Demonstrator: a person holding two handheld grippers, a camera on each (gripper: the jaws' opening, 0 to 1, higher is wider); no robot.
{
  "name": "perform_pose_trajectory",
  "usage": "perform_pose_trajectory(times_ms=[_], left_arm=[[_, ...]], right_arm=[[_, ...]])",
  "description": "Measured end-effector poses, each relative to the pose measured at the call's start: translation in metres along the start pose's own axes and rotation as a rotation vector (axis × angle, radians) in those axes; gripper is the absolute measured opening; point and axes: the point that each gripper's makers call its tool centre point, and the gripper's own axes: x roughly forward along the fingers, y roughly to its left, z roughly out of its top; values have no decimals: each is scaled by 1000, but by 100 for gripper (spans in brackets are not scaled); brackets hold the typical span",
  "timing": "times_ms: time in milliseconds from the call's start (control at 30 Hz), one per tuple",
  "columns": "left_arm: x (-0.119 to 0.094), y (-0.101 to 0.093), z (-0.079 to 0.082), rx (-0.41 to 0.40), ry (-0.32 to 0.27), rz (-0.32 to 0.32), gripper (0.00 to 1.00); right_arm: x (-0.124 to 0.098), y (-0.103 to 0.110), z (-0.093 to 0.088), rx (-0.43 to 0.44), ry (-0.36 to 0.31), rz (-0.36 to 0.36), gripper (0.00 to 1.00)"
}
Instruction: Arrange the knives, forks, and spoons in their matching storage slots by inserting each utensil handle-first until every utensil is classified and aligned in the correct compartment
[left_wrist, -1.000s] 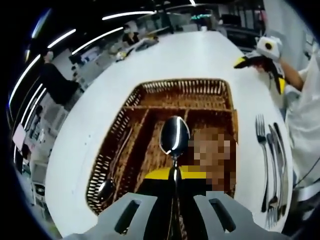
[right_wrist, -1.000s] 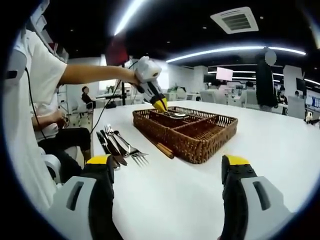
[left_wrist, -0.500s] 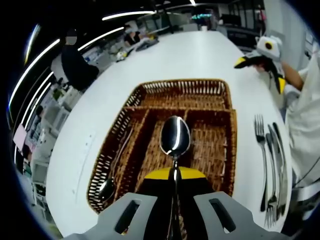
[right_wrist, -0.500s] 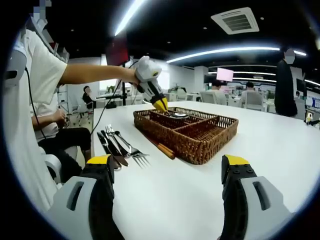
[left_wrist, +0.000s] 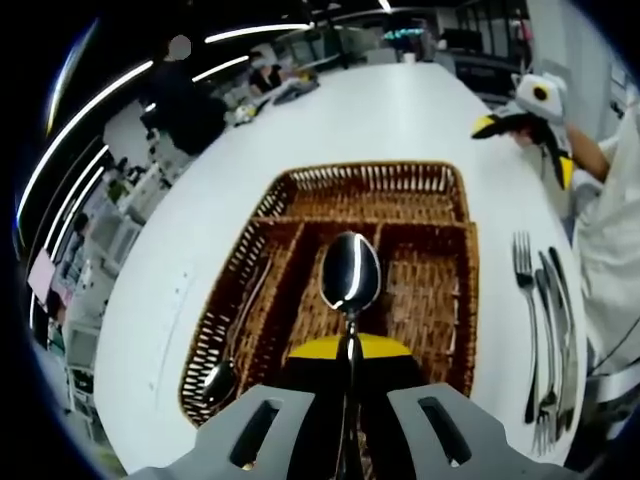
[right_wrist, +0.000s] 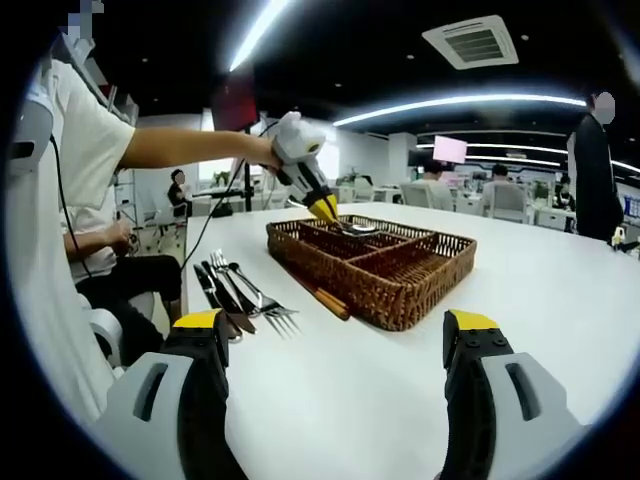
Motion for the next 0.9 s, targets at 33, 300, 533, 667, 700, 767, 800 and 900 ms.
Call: perform_pose_trajectory(times_ms=[33, 300, 533, 667, 700, 767, 800, 900], left_arm=[[0, 1, 0, 0, 0, 1, 3], [0, 14, 4, 15, -6, 31, 3], [4, 13, 3, 11, 4, 35, 3], [6, 20, 2, 1, 6, 39, 3], [6, 21, 2, 3, 8, 38, 3], [7, 23, 2, 12, 9, 36, 3], [8, 25, 1, 12, 11, 34, 3], [9, 32, 1, 12, 13, 41, 3]], right_arm=[[0, 0, 0, 0, 0, -1, 92], [-1, -2, -1, 1, 3, -5, 92], [-1, -3, -3, 4, 2, -5, 92], [-1, -5, -4, 6, -1, -4, 92], [-1, -4, -3, 6, -1, -4, 92], [-1, -4, -3, 6, -2, -4, 91], [-1, -4, -4, 8, -2, -3, 91], [-2, -5, -4, 7, -2, -4, 91]])
